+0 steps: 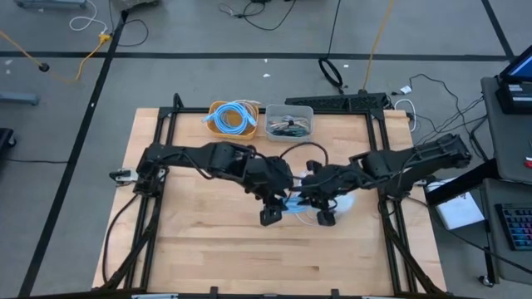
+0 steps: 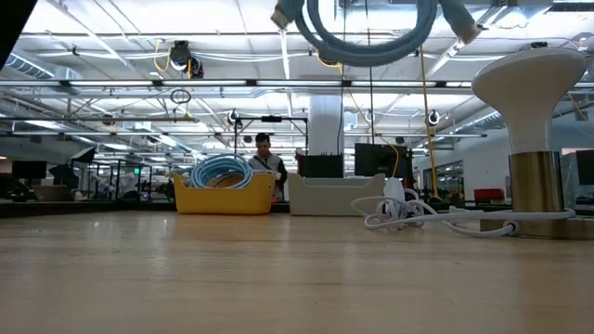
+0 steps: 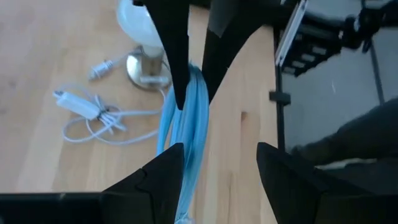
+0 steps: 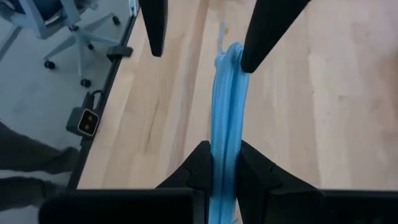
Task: Pick & Place USB Port
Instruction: Put the blue HDMI cable into the yellow bin
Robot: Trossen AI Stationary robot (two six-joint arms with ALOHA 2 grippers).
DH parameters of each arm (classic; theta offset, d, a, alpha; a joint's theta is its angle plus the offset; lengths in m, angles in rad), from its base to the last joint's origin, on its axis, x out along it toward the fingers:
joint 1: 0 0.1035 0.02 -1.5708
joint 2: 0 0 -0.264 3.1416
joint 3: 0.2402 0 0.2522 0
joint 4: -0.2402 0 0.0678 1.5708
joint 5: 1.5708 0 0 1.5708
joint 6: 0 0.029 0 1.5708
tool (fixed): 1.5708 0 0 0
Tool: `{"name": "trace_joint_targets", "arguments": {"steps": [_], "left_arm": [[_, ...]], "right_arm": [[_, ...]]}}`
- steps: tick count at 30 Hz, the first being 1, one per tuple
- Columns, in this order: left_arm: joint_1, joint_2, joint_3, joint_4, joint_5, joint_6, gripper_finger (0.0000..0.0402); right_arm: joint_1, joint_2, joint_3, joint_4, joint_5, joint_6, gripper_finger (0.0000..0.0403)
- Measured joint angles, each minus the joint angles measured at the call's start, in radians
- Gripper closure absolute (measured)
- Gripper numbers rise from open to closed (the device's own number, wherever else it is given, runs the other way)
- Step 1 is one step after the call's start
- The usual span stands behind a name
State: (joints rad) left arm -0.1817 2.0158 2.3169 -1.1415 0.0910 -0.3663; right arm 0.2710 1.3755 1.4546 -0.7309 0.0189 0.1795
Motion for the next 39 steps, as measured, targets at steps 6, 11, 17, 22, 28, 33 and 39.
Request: {"name": "trace_joint_targets", "arguments": {"steps": [6, 11, 17, 22, 28, 33, 39], "left_arm": [[-0.005, 0.026, 0.0, -0.067, -0.033, 0.022, 0.0192], [-0.005, 0.029, -0.001, -0.082, -0.104, 0.033, 0.0192], [-0.006, 0.028, -0.001, -0.094, -0.125, 0.015, 0.0202], [-0.006, 0.028, -0.001, -0.094, -0.108, -0.012, 0.0327], [-0.001, 0.026, 0.0, -0.106, -0.127, -0.027, 0.0346], [0.017, 0.007, 0.002, -0.14, -0.144, -0.002, 0.0349], [0.066, -0.041, -0.005, -0.271, -0.233, -0.026, 0.0352]], "right_arm": [[0.006, 0.013, -0.002, 0.029, -0.02, 0.018, 0.0369], [0.006, 0.001, 0.001, 0.063, -0.028, 0.037, 0.0369], [0.005, 0.003, 0.003, 0.07, -0.036, 0.044, 0.0369], [0.004, 0.003, 0.003, 0.069, -0.024, 0.044, 0.0369], [0.008, -0.005, 0.004, 0.088, -0.011, 0.089, 0.0334], [0.03, -0.064, 0.003, 0.185, 0.011, 0.135, 0.0242], [0.044, -0.197, 0.01, 0.245, 0.06, 0.16, 0.0154]]}}
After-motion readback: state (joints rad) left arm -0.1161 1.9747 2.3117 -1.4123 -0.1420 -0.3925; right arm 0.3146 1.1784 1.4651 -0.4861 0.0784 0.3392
